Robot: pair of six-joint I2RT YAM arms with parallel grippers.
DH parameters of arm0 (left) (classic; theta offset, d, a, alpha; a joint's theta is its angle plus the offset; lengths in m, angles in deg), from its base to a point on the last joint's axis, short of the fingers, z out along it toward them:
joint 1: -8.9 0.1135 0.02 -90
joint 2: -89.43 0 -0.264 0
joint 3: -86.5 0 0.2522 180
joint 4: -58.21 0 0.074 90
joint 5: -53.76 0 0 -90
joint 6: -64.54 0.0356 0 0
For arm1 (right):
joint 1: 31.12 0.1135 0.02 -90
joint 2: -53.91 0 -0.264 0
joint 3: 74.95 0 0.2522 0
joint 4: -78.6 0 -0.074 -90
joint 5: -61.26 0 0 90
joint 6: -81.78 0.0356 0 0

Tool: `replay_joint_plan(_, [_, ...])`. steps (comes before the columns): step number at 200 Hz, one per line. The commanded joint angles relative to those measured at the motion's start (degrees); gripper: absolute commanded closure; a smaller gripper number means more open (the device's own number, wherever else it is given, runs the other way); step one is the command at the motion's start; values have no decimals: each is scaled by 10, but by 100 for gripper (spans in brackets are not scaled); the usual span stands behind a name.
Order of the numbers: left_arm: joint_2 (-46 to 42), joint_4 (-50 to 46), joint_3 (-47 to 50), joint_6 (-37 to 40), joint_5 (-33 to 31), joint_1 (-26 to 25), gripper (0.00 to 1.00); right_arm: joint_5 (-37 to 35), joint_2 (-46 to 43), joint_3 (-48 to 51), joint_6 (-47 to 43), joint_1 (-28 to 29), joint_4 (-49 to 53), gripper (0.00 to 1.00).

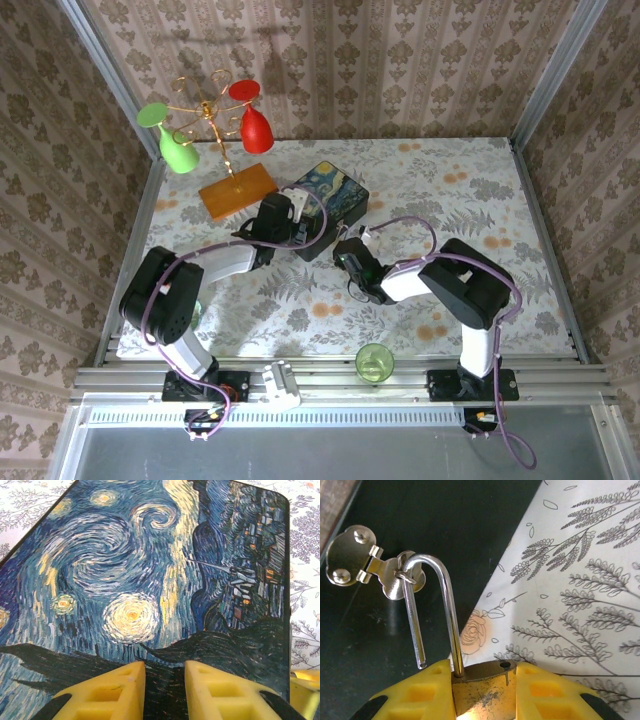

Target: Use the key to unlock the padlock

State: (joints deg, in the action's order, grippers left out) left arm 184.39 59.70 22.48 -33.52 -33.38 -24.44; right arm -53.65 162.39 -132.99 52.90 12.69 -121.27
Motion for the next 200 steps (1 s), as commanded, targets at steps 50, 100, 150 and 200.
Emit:
replay_joint_plan(50, [14, -71, 42, 35, 60, -9, 73, -49, 30, -40, 50, -13, -83, 100])
replay_joint_plan(100, [13, -82, 51, 51, 57, -8, 73, -45, 1, -55, -14, -25, -48, 100])
replay_joint_plan(150, [-9, -97, 15, -1, 68, 13, 72, -21, -12, -4, 5, 2, -16, 100])
replay_joint_plan(200, [-29, -186, -129, -26, 52, 5, 60, -30, -24, 38, 34, 26, -51, 100])
